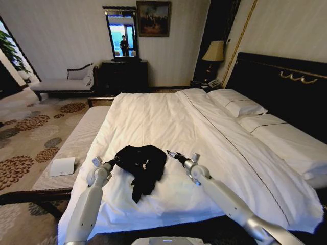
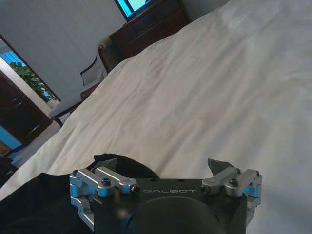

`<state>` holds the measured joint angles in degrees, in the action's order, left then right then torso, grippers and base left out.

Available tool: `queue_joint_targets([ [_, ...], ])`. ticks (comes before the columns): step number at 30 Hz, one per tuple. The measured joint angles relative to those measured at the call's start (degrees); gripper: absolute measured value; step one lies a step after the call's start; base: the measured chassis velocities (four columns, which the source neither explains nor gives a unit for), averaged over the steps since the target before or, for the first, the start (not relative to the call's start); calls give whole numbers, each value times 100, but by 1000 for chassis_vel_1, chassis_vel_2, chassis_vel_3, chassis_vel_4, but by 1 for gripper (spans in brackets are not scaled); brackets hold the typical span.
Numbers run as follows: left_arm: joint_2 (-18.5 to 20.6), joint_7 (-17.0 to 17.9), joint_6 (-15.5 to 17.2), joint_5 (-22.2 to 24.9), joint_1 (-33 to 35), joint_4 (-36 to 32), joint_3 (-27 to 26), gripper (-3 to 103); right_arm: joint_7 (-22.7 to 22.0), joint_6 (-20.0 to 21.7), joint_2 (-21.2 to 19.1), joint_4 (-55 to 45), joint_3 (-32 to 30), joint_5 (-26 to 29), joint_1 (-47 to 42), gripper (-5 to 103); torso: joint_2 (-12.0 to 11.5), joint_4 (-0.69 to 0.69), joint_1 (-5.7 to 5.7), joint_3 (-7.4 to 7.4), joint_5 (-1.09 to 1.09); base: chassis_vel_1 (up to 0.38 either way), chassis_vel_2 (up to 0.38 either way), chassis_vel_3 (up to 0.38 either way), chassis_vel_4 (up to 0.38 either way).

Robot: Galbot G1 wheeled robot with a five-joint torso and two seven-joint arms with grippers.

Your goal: Fold the clothes on the bed.

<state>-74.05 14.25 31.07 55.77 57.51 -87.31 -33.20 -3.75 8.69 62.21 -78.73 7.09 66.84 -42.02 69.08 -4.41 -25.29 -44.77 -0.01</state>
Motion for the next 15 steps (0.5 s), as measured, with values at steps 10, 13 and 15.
queue_joint_targets([
  [10,-2,8,4,-5,-37,29,4,1,105,-51,363,199,10,-353,-153,103,0,-1,1,1,1,0,0,0,0],
  [13,-34,11,4,-24,-61,55,24,1,117,-101,444,282,-8,-483,-201,95,0,-1,0,1,1,0,0,0,0],
  [15,-46,12,4,-29,-64,56,29,1,119,-118,476,324,-16,-521,-209,90,0,-1,1,1,0,0,0,0,0],
])
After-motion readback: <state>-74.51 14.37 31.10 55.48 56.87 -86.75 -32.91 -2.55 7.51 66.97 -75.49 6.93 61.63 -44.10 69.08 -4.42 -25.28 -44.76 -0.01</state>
